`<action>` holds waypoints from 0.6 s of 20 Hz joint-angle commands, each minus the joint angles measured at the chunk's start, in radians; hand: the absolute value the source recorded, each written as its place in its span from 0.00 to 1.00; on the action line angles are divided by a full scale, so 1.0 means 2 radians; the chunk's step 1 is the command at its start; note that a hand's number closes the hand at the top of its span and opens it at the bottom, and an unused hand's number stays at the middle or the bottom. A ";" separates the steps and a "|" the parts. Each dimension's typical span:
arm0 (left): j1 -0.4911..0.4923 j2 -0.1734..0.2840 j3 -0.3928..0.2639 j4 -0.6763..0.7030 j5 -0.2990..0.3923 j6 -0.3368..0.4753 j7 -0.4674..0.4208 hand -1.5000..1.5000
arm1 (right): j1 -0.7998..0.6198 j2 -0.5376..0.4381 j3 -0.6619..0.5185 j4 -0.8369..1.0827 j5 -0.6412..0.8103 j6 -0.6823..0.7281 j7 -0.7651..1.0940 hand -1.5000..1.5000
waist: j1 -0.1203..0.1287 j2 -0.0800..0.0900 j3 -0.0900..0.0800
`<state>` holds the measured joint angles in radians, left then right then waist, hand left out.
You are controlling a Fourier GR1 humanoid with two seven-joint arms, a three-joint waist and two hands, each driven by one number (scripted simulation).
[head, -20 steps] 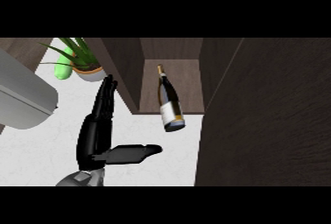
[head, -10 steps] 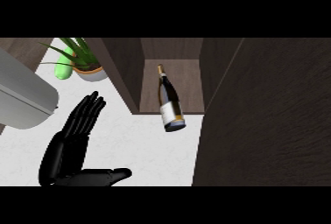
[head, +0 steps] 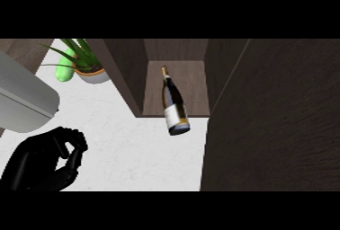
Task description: Pick up the wine, place it into the cabinet and close the cabinet
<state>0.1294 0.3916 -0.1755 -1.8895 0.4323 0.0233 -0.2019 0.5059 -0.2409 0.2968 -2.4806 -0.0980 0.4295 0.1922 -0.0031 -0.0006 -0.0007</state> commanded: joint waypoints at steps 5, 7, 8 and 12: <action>0.064 0.034 0.045 -0.048 0.034 -0.060 -0.004 1.00 | -0.024 0.006 0.028 -0.052 -0.087 -0.004 0.069 1.00 | 0.011 0.000 0.000; 0.024 0.029 0.066 0.019 0.047 -0.076 -0.020 1.00 | -0.027 -0.005 0.047 -0.074 -0.104 0.007 0.090 1.00 | 0.005 0.002 -0.001; 0.032 0.018 0.052 0.024 0.023 -0.072 -0.032 1.00 | -0.064 0.006 0.041 -0.020 -0.101 0.009 0.074 1.00 | 0.007 0.002 0.000; 0.048 0.043 0.083 -0.005 0.060 -0.100 -0.011 1.00 | -0.103 0.029 0.099 -0.024 -0.087 -0.009 0.129 1.00 | 0.011 0.002 0.000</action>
<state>0.2209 0.4506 -0.0483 -1.8943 0.5124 -0.1348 -0.2451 0.3731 -0.2069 0.4189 -2.4610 -0.1457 0.4340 0.3309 0.0137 0.0043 0.0001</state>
